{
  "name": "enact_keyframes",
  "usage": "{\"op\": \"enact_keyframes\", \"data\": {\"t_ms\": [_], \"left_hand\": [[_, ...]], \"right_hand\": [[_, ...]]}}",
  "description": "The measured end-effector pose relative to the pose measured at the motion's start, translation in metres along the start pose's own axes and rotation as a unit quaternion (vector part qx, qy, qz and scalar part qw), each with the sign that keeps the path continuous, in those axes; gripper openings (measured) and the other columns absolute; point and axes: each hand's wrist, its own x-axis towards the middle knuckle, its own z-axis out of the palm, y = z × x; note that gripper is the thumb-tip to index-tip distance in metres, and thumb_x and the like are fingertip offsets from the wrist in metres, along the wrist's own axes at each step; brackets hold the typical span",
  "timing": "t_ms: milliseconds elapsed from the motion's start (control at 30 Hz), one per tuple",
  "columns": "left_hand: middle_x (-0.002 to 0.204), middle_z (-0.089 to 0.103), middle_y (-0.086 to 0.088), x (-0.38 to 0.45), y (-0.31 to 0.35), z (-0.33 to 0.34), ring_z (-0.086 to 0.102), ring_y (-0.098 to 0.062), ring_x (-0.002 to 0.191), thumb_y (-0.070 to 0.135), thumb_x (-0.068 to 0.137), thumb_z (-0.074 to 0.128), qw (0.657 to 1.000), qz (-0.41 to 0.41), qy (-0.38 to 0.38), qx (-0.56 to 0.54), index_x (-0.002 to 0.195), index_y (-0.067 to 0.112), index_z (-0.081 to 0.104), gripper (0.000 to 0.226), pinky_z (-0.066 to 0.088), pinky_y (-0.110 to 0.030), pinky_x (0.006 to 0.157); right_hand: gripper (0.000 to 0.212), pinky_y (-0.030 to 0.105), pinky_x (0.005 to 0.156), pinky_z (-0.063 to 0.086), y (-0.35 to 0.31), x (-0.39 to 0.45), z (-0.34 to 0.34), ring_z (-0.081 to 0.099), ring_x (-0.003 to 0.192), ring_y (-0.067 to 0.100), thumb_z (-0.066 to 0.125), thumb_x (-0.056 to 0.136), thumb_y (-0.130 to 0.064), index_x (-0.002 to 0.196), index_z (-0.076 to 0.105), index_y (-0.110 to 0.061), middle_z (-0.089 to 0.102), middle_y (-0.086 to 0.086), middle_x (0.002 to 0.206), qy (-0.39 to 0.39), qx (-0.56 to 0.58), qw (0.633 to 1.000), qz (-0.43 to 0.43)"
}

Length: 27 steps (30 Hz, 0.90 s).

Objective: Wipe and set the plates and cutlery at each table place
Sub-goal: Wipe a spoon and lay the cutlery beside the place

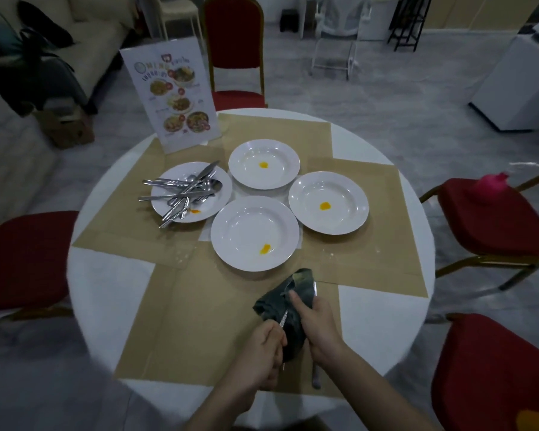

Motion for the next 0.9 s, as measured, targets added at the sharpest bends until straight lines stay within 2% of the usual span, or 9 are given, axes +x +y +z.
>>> {"op": "enact_keyframes", "data": {"t_ms": [133, 233, 367, 500, 667, 733, 833, 900], "left_hand": [[0.049, 0.032, 0.005, -0.005, 0.003, 0.008, 0.019, -0.007, 0.037, 0.024, 0.104, 0.031, 1.0, -0.013, -0.017, 0.008, 0.083, 0.013, 0.043, 0.027, 0.017, -0.017, 0.037], [0.049, 0.035, 0.005, 0.0, 0.01, 0.017, 0.022, -0.007, 0.037, 0.024, 0.104, 0.032, 1.0, -0.01, -0.015, 0.014, 0.082, 0.013, 0.044, 0.027, 0.018, -0.017, 0.038], [0.05, 0.035, 0.005, 0.0, 0.011, 0.03, 0.023, -0.006, 0.037, 0.026, 0.103, 0.032, 1.0, 0.007, 0.004, 0.027, 0.082, 0.014, 0.044, 0.028, 0.019, -0.017, 0.039], [0.048, 0.034, 0.005, -0.006, 0.006, 0.035, 0.019, -0.007, 0.038, 0.025, 0.104, 0.031, 0.999, -0.034, -0.033, -0.002, 0.08, 0.014, 0.043, 0.028, 0.015, -0.018, 0.037], [0.046, 0.035, 0.007, -0.002, 0.0, 0.03, 0.021, -0.006, 0.035, 0.024, 0.104, 0.031, 0.998, -0.033, -0.033, 0.033, 0.078, 0.014, 0.045, 0.031, 0.017, -0.017, 0.036], [0.046, 0.036, 0.007, 0.003, 0.001, 0.024, 0.023, -0.005, 0.035, 0.025, 0.104, 0.033, 0.999, -0.016, -0.014, 0.038, 0.078, 0.014, 0.047, 0.031, 0.017, -0.017, 0.036], [0.045, 0.035, 0.006, 0.011, 0.008, 0.016, 0.022, -0.006, 0.034, 0.027, 0.104, 0.033, 0.999, 0.007, 0.02, 0.029, 0.079, 0.013, 0.046, 0.031, 0.017, -0.016, 0.036], [0.045, 0.034, 0.006, 0.011, 0.012, 0.014, 0.021, -0.006, 0.034, 0.027, 0.104, 0.031, 0.999, 0.012, 0.025, 0.027, 0.078, 0.013, 0.045, 0.033, 0.017, -0.015, 0.037]], "right_hand": [[0.024, 0.045, 0.08, 0.059, -0.01, 0.013, -0.015, 0.072, 0.086, 0.021, 0.069, 0.089, -0.032, 0.095, 0.07, -0.009, 0.075, 0.006, 0.091, 0.052, -0.059, 0.996, -0.041], [0.022, 0.042, 0.08, 0.059, -0.012, 0.009, -0.021, 0.071, 0.088, 0.022, 0.067, 0.09, -0.03, 0.098, 0.068, -0.009, 0.075, 0.007, 0.094, 0.061, -0.032, 0.997, -0.042], [0.019, 0.043, 0.081, 0.058, -0.01, -0.002, -0.026, 0.072, 0.087, 0.026, 0.066, 0.091, -0.027, 0.094, 0.071, -0.008, 0.076, 0.01, 0.09, 0.028, 0.013, 0.999, -0.023], [0.022, 0.05, 0.082, 0.058, -0.006, 0.002, -0.04, 0.072, 0.084, 0.025, 0.072, 0.086, -0.033, 0.089, 0.071, -0.011, 0.076, 0.007, 0.086, 0.076, -0.029, 0.996, -0.036], [0.025, 0.045, 0.083, 0.058, 0.003, -0.008, -0.043, 0.071, 0.088, 0.025, 0.07, 0.087, -0.035, 0.095, 0.07, -0.011, 0.075, 0.006, 0.09, 0.12, 0.013, 0.993, -0.013], [0.031, 0.039, 0.081, 0.058, 0.001, -0.015, -0.045, 0.071, 0.092, 0.026, 0.065, 0.09, -0.035, 0.103, 0.069, -0.007, 0.075, 0.009, 0.094, 0.086, 0.052, 0.995, 0.004], [0.038, 0.033, 0.082, 0.055, -0.007, -0.032, -0.041, 0.07, 0.1, 0.023, 0.052, 0.096, -0.037, 0.117, 0.064, -0.008, 0.074, 0.01, 0.106, -0.041, 0.105, 0.993, 0.021], [0.046, 0.032, 0.086, 0.054, -0.011, -0.04, -0.035, 0.069, 0.103, 0.021, 0.038, 0.1, -0.046, 0.118, 0.063, -0.012, 0.073, 0.009, 0.11, -0.097, 0.165, 0.981, 0.043]]}}
